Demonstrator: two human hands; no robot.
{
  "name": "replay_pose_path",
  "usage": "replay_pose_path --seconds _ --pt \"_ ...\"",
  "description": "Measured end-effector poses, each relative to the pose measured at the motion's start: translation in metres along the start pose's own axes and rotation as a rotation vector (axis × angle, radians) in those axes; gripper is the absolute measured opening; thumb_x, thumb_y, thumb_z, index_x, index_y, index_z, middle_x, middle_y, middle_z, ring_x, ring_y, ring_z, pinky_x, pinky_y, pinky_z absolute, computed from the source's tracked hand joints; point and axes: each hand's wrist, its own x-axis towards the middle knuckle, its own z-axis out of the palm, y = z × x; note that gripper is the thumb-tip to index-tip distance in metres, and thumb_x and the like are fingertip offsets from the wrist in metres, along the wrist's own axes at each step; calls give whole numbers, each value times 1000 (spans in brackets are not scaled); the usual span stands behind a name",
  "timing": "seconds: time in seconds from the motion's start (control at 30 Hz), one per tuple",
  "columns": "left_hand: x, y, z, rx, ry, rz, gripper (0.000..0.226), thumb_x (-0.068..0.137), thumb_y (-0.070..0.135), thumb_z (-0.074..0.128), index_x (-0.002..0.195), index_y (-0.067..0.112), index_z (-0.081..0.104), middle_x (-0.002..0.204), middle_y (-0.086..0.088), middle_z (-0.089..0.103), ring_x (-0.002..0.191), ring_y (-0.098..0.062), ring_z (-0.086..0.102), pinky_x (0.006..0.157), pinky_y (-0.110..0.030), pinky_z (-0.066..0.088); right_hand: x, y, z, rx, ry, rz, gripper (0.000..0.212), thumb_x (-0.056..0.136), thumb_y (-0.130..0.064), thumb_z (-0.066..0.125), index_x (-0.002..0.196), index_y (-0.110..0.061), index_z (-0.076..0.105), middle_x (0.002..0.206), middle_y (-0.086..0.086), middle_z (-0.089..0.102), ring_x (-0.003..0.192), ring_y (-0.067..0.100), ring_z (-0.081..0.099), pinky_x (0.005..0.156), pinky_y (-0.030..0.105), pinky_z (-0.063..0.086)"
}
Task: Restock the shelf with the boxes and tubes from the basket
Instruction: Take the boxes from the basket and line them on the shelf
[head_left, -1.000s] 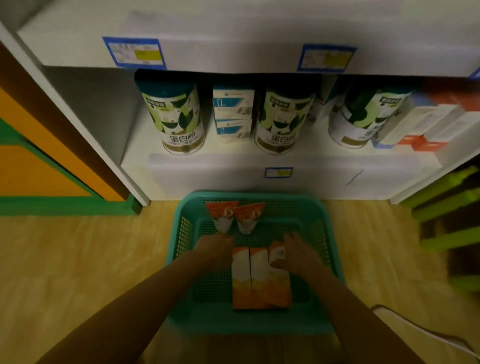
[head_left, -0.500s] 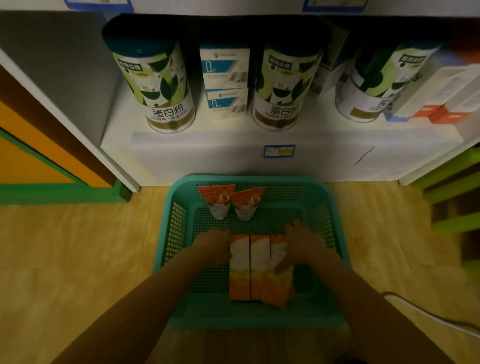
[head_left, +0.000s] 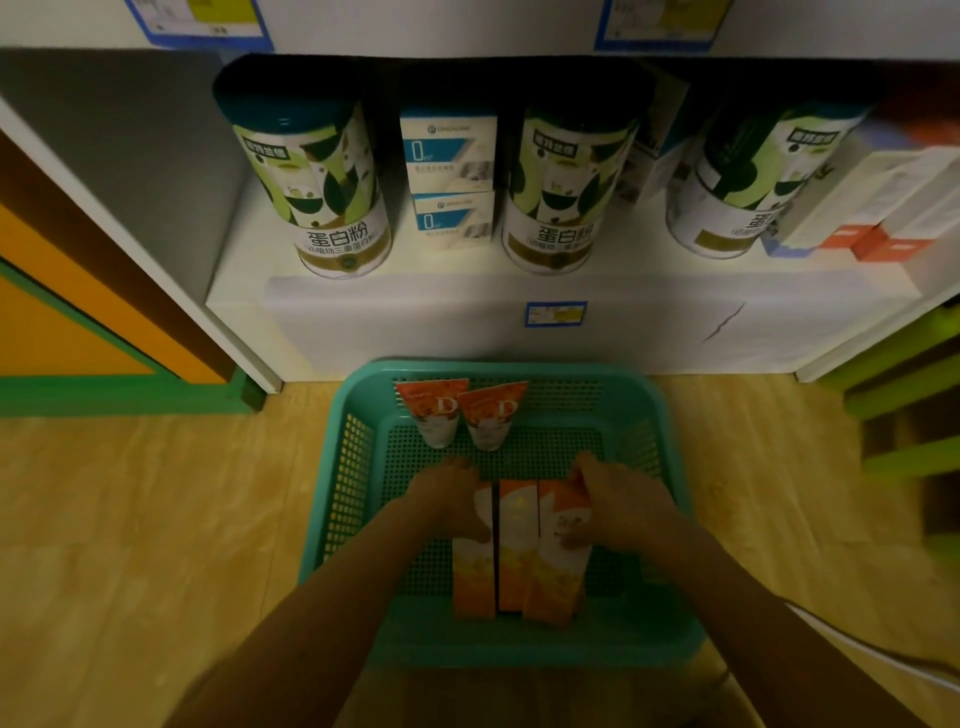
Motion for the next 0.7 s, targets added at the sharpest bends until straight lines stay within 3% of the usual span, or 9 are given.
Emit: replay_pose_path --seconds 0.13,0.23,0.37,0.6,0.7 --pt "-5 -9 -8 -209 -60 -7 52 77 28 71 122 12 52 128 -10 55 116 -26 53 100 -38 46 -4 1 -3 41 -16 -29 56 75 -44 70 117 -18 43 119 4 57 107 21 56 86 34 46" --pt "-22 -9 -11 -236 -21 30 49 76 28 72 119 14 53 123 -7 59 112 -24 56 97 -36 47 -12 -4 -10 35 -39 -49 52 77 -44 68 116 -19 45 121 4 57 108 21 56 87 35 45" --pt "-59 -7 -27 -194 138 67 42 76 29 72 113 16 57 117 -5 62 109 -21 57 90 -31 45 -35 -20 -26 -9 0 -86 50 76 -42 69 115 -20 48 121 4 59 109 22 57 86 34 45" --pt "-148 -11 -104 -169 416 98 43 73 30 73 112 18 58 118 -5 62 109 -23 57 86 -30 45 -102 -55 -90 7 210 -119 44 77 -43 67 109 -19 51 115 6 61 103 23 58 83 35 49" --pt "-192 -8 -145 -138 511 124 44 72 35 74 111 19 59 116 -4 64 106 -23 57 85 -33 46 -138 -69 -135 6 279 -165 41 80 -39 66 113 -19 52 117 4 60 93 15 51 65 21 40"
